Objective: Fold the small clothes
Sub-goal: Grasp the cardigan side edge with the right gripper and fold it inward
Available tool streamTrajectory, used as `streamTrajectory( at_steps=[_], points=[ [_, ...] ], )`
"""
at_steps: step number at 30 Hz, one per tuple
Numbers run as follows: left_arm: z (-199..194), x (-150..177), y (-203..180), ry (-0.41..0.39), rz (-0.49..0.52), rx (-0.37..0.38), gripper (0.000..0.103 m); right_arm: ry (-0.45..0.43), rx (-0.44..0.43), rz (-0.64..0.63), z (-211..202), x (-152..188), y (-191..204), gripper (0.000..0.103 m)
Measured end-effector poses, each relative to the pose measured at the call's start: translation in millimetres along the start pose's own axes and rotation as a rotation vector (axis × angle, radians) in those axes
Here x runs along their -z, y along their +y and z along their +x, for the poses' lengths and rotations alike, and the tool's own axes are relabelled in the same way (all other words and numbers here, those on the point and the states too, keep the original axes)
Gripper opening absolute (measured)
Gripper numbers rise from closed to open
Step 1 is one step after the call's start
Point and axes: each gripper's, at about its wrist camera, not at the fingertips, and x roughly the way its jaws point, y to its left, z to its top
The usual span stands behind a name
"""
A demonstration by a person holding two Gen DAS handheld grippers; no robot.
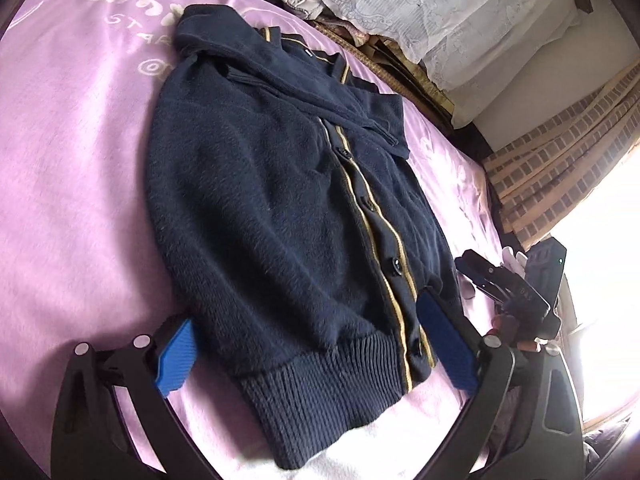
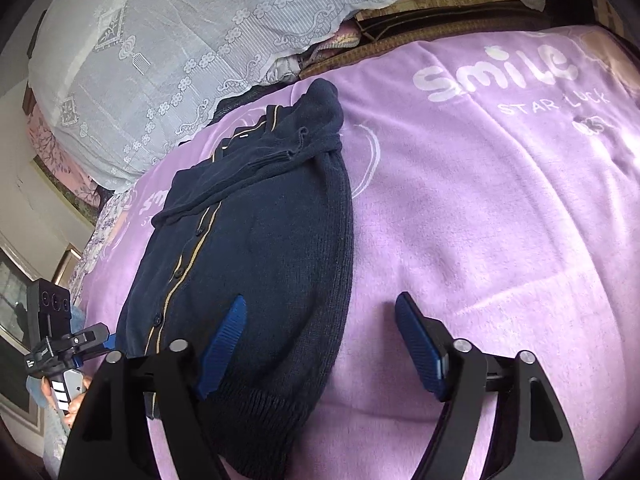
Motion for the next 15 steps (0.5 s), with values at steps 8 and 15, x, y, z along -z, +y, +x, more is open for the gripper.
streamTrajectory(
  at_steps=[8,15],
  points=[
    [14,-23,8,-0.004,-0.035,0.042,0.089,0.076,-0.165,0.149,39,-32,-17,0.051],
    [10,-11,14,0.022,-0.065,0.106,0.079,0.127,-0.219,0.13,40,-16,-8,0.044]
  ],
)
